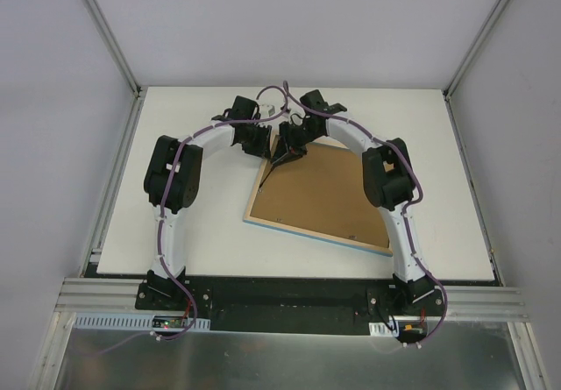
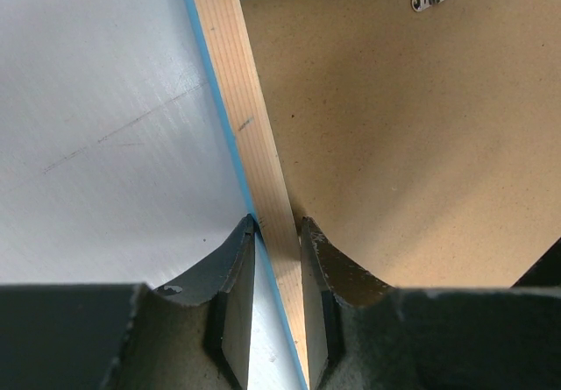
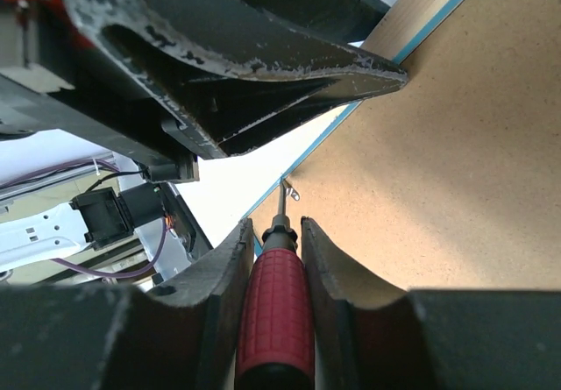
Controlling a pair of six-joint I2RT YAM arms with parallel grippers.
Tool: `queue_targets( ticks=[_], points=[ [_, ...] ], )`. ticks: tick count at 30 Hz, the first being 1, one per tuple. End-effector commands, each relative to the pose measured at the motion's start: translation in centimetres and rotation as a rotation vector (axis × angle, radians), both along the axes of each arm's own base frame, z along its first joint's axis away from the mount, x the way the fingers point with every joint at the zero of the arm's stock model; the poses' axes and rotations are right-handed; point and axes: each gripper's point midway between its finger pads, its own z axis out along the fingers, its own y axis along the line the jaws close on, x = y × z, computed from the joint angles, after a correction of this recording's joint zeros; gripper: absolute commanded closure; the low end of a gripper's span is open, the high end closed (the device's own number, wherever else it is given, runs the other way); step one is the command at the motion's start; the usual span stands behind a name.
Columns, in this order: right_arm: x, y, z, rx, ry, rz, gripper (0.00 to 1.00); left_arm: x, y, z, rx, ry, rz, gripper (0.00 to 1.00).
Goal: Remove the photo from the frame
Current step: Release the photo frame item from the photo frame.
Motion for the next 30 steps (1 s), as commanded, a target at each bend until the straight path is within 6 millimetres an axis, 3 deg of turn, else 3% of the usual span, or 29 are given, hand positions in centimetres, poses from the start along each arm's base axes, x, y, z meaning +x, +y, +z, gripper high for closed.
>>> queue_targets(
  ticks=[1, 7, 30],
  points=[
    [-0.2, 1.2, 1.4, 0.051, 0.003, 0.023, 0.99, -1.4, 1.6, -2.7, 0.083, 0.051, 0.01, 0.89],
    [-1.1, 1.3, 0.3, 0.037, 0.028, 0.043, 0.99, -1.4, 1.5, -2.6, 0.081, 0.047, 0.01, 0.9],
    [-1.8, 2.1, -0.1, 0.027, 0.025, 0.068, 0.99, -1.4, 1.7, -2.6, 0.073, 0.05, 0.016, 0.94]
  ],
)
